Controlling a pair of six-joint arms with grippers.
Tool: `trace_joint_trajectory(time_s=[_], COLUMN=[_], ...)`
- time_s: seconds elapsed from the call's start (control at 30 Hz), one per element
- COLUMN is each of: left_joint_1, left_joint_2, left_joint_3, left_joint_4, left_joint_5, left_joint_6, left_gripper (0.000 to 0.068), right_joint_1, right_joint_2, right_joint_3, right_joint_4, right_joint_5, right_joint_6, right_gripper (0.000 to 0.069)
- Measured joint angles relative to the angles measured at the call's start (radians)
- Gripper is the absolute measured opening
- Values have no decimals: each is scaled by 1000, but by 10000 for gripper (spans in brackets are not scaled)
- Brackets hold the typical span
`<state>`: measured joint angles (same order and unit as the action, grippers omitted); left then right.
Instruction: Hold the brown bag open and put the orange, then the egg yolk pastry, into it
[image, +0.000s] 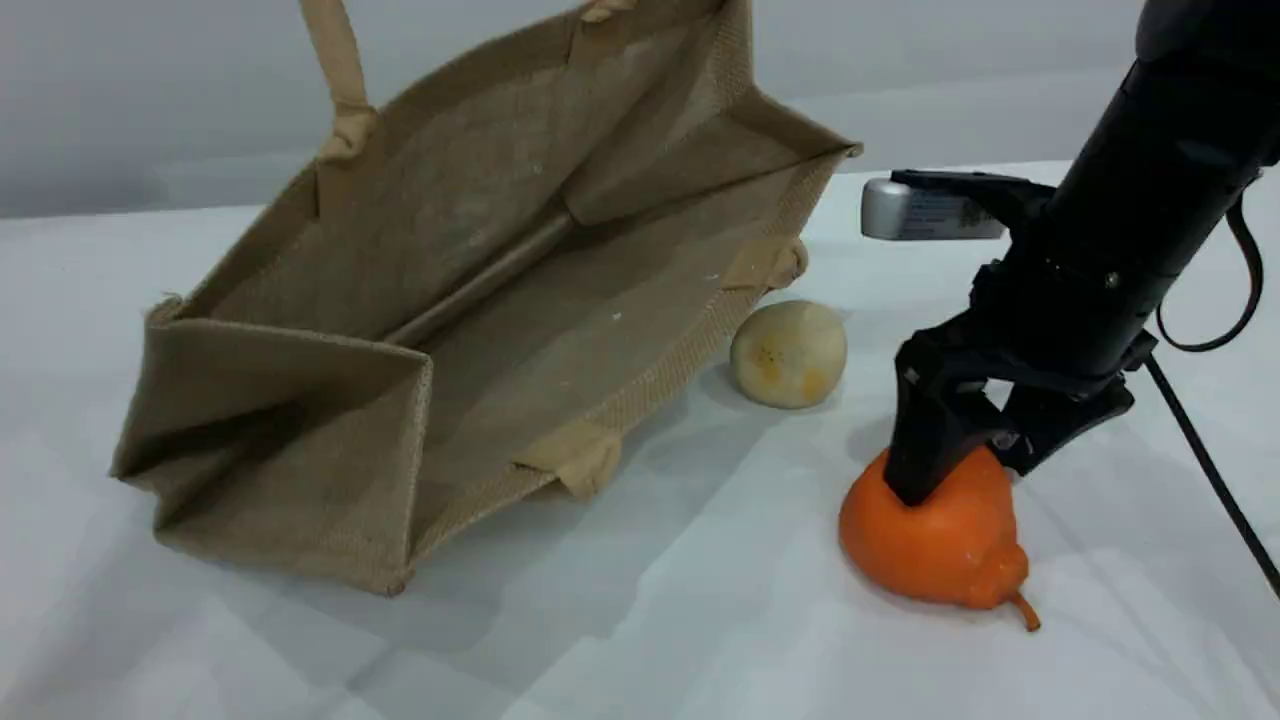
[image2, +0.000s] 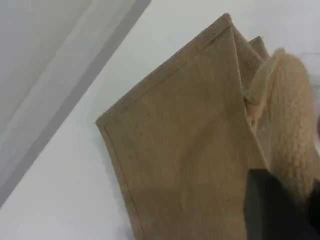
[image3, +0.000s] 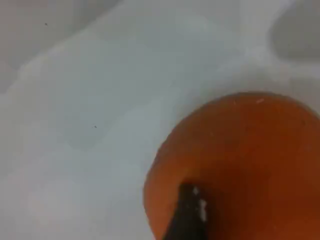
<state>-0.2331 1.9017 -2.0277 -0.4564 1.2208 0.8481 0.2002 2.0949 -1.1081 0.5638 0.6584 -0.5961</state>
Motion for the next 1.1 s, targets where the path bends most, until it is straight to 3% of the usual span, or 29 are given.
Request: trace_joint_trajectory(time_s=[0.13,0.3,0.37,0.63,1.1], left_joint_1=[0,0,0,0,0], left_joint_2=[0,0,0,0,0], left_joint_3=[0,0,0,0,0], left_joint_4=[0,0,0,0,0], left_joint_5=[0,0,0,0,0], left_joint_6=[0,0,0,0,0], left_gripper=[87,87,87,87,87], right_joint_1=[0,0,-1,-1,0], right_joint_2=[0,0,-3,-143,-564], right_joint_3=[0,-10,-24,-27,-26], right_joint_4=[-35,-60,-82,-104,-40], right_joint_5=[7,47,79,137,199], right_joint_6=[0,-1,0,27,-1], right_gripper=[369,89,39,25,23])
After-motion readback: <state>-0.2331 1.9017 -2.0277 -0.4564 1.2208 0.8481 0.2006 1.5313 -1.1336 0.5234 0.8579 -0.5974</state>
